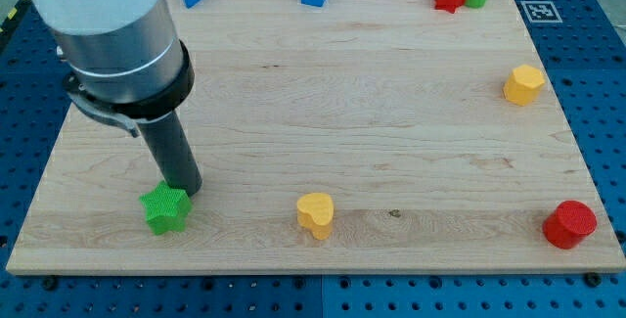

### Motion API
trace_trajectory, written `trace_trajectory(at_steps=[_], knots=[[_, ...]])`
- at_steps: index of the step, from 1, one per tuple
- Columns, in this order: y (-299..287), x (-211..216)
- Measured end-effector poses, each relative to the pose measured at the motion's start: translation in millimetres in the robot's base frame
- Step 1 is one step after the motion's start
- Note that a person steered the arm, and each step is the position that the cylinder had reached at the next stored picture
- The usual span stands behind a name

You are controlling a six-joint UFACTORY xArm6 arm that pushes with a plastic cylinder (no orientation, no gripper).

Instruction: Place the green star at the left bottom of the board

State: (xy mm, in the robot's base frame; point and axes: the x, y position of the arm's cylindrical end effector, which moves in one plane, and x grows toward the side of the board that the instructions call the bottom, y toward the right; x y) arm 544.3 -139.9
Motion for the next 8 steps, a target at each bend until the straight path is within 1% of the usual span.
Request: trace_trajectory(at_steps=[2,3,5,6,7,8], knots=[[16,21],[26,24],[-17,43],[-20,44],[18,48],[38,67]])
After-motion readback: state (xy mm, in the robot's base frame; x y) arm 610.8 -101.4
